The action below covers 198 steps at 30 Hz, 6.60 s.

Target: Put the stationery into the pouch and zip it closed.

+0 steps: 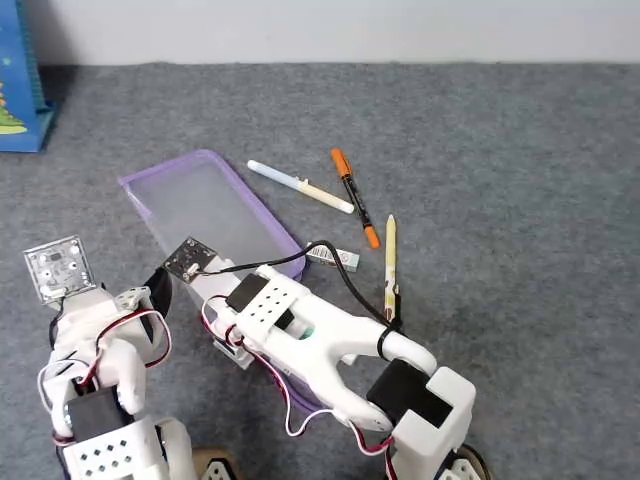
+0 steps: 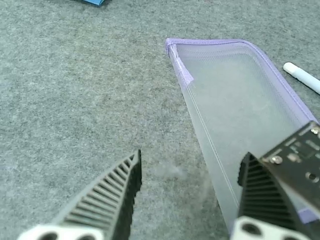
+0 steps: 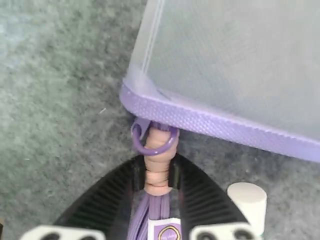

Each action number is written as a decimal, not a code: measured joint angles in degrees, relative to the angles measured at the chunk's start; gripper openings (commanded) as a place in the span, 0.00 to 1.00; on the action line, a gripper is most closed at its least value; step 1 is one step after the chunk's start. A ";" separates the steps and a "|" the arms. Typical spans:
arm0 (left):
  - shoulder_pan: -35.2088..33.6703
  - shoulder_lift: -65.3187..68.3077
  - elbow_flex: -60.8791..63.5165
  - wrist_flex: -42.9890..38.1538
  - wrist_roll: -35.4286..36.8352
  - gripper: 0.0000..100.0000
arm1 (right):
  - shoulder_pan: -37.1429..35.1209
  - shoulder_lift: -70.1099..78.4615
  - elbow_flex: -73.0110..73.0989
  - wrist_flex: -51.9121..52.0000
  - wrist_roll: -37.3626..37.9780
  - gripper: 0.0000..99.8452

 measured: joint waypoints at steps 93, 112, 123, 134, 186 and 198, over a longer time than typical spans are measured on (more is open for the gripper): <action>24.09 -0.62 -3.60 5.45 -7.82 0.11 | 7.74 -66.90 31.74 -5.19 7.82 0.01; 21.54 -0.44 -3.60 3.43 -8.44 0.01 | 6.42 -66.90 32.70 -4.13 7.82 0.01; 13.98 0.00 -3.60 2.81 -6.95 0.01 | 11.78 -67.25 32.70 -2.37 8.44 0.01; 13.71 0.00 -3.60 2.81 -6.95 0.02 | 12.57 -67.25 33.49 -1.85 7.03 0.01; 0.53 0.00 -3.60 5.36 0.18 0.31 | 18.37 -25.58 13.63 4.22 13.10 0.01; 4.13 0.00 -3.60 5.36 -1.58 0.31 | 31.56 -45.89 16.62 8.79 20.22 0.01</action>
